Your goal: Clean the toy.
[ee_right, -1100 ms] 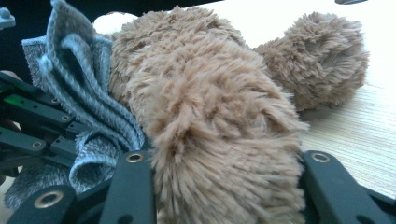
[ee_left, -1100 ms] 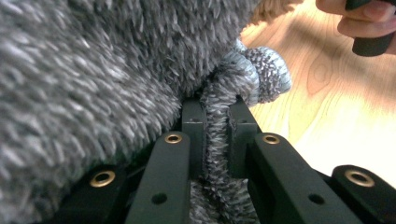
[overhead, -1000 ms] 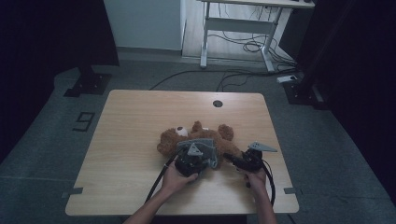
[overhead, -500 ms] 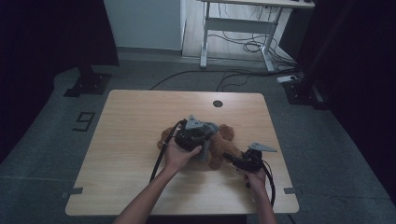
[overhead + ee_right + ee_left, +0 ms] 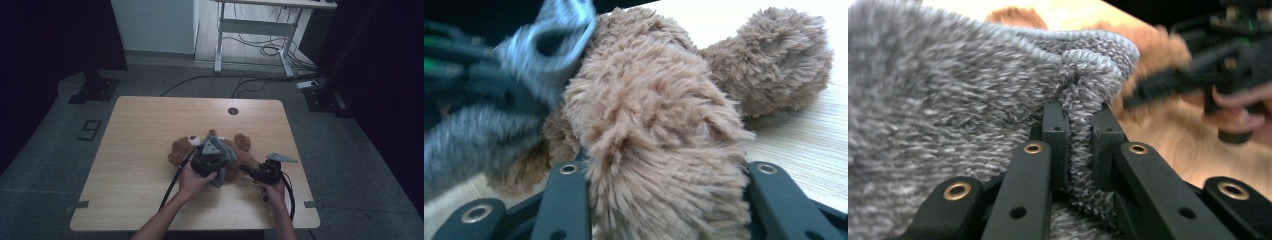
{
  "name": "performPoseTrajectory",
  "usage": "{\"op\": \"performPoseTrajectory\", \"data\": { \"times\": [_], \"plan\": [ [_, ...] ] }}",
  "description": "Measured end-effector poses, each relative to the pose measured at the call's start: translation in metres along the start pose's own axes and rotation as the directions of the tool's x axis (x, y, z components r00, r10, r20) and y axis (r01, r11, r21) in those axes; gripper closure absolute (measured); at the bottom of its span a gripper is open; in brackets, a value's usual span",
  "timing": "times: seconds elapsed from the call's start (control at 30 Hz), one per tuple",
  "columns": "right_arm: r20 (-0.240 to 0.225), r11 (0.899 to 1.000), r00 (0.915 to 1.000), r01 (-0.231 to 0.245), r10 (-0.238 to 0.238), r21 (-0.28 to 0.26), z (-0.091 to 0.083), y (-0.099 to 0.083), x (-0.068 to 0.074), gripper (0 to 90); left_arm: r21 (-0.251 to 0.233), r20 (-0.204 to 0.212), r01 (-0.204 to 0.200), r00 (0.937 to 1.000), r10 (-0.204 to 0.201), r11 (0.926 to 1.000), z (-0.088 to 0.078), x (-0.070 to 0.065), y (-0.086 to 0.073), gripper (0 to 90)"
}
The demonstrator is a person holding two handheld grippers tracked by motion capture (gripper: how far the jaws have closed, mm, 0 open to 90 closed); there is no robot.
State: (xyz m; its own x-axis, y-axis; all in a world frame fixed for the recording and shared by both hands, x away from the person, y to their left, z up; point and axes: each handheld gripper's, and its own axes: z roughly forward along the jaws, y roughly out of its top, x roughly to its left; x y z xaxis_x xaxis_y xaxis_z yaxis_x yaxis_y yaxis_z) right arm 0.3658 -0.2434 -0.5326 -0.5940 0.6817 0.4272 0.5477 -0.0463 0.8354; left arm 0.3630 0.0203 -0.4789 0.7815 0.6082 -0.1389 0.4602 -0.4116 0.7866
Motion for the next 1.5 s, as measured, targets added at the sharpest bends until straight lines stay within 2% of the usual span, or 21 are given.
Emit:
{"op": "performPoseTrajectory", "data": {
  "times": [0.17, 0.3, 0.4, 0.47, 0.57, 0.67, 0.77, 0.83, 0.9, 0.97, 1.07, 1.1, 1.17, 1.2, 1.23, 1.3, 1.37, 1.5],
  "plan": [
    [0.001, 1.000, 1.0000, -0.006, 0.006, -0.001, 0.000, 0.000, 0.001, 56.3, -0.004, 0.020, 0.018, 0.9996, -0.018, 0.9998, 0.003, 0.000, -0.015, 80.8],
    [0.000, 1.000, 1.0000, 0.000, 0.000, 0.001, -0.001, 0.001, 0.001, 56.3, 0.034, -0.016, -0.049, 0.9987, 0.049, 0.9982, 0.003, -0.005, -0.022, 80.8],
    [0.006, 0.999, 0.9995, 0.033, -0.033, 0.002, -0.001, 0.001, 0.001, 56.3, 0.038, -0.018, -0.052, 0.9984, 0.053, 0.9979, -0.006, -0.004, -0.025, 80.7],
    [0.005, 0.999, 0.9992, 0.040, -0.040, 0.003, -0.002, 0.001, 0.002, 56.3, 0.025, -0.019, -0.048, 0.9986, 0.049, 0.9985, -0.015, -0.003, -0.025, 80.6],
    [0.005, 0.999, 0.9992, 0.039, -0.039, 0.001, -0.002, 0.001, 0.001, 56.2, -0.029, -0.034, -0.043, 0.9986, 0.042, 0.9987, -0.037, 0.002, -0.020, 80.6],
    [0.004, 0.999, 0.9994, 0.035, -0.035, -0.002, -0.001, 0.001, 0.001, 56.3, -0.099, -0.080, -0.038, 0.9964, 0.031, 0.9943, -0.063, 0.009, -0.012, 80.5],
    [0.005, 1.000, 0.9995, 0.031, -0.031, -0.003, -0.001, 0.000, 0.001, 56.2, -0.126, -0.156, -0.044, 0.9875, 0.024, 0.9910, -0.083, 0.023, -0.006, 80.5],
    [0.006, 1.000, 0.9995, 0.031, -0.031, -0.003, -0.001, 0.000, 0.001, 56.2, -0.132, -0.193, -0.007, 0.9811, -0.019, 0.9913, -0.092, 0.040, -0.009, 80.5],
    [0.005, 1.000, 0.9996, 0.029, -0.029, -0.002, -0.001, 0.000, 0.000, 56.2, -0.105, -0.223, 0.021, 0.9739, -0.044, 0.9943, -0.093, 0.053, -0.016, 80.5],
    [0.003, 1.000, 0.9996, 0.029, -0.029, 0.000, -0.001, 0.000, 0.000, 56.2, -0.090, -0.227, 0.064, 0.9703, -0.083, 0.9939, -0.091, 0.066, -0.030, 80.6],
    [-0.001, 0.999, 0.9995, 0.032, -0.032, -0.001, 0.000, 0.000, 0.001, 56.2, -0.107, -0.228, 0.101, 0.9657, -0.124, 0.9891, -0.094, 0.079, -0.050, 80.6],
    [0.000, 0.999, 0.9995, 0.033, -0.033, 0.000, 0.000, 0.000, 0.001, 56.2, -0.110, -0.240, 0.107, 0.9619, -0.131, 0.9882, -0.097, 0.082, -0.055, 80.6],
    [0.000, 1.000, 0.9995, 0.031, -0.031, 0.001, -0.001, 0.000, 0.001, 56.1, -0.100, -0.276, 0.127, 0.9493, -0.150, 0.9868, -0.103, 0.089, -0.065, 80.6],
    [-0.001, 1.000, 0.9996, 0.029, -0.029, -0.001, -0.001, -0.001, 0.001, 56.1, -0.091, -0.288, 0.146, 0.9432, -0.166, 0.9851, -0.105, 0.094, -0.072, 80.6],
    [0.000, 1.000, 0.9997, 0.024, -0.024, -0.001, -0.001, -0.001, 0.000, 56.1, -0.081, -0.287, 0.169, 0.9398, -0.185, 0.9823, -0.105, 0.099, -0.078, 80.6],
    [-0.005, 1.000, 0.9999, 0.016, -0.016, -0.005, 0.000, -0.001, -0.001, 56.2, -0.074, -0.269, 0.202, 0.9390, -0.214, 0.9766, -0.104, 0.105, -0.092, 80.6],
    [-0.008, 1.000, 0.9999, 0.011, -0.011, -0.001, 0.000, -0.002, -0.001, 56.2, -0.076, -0.244, 0.208, 0.9443, -0.220, 0.9752, -0.101, 0.106, -0.099, 80.6],
    [-0.009, 1.000, 0.9999, 0.007, -0.007, 0.000, 0.001, -0.003, -0.001, 56.1, -0.032, -0.256, 0.203, 0.9449, -0.204, 0.9787, -0.089, 0.105, -0.103, 80.5]
  ]
}}
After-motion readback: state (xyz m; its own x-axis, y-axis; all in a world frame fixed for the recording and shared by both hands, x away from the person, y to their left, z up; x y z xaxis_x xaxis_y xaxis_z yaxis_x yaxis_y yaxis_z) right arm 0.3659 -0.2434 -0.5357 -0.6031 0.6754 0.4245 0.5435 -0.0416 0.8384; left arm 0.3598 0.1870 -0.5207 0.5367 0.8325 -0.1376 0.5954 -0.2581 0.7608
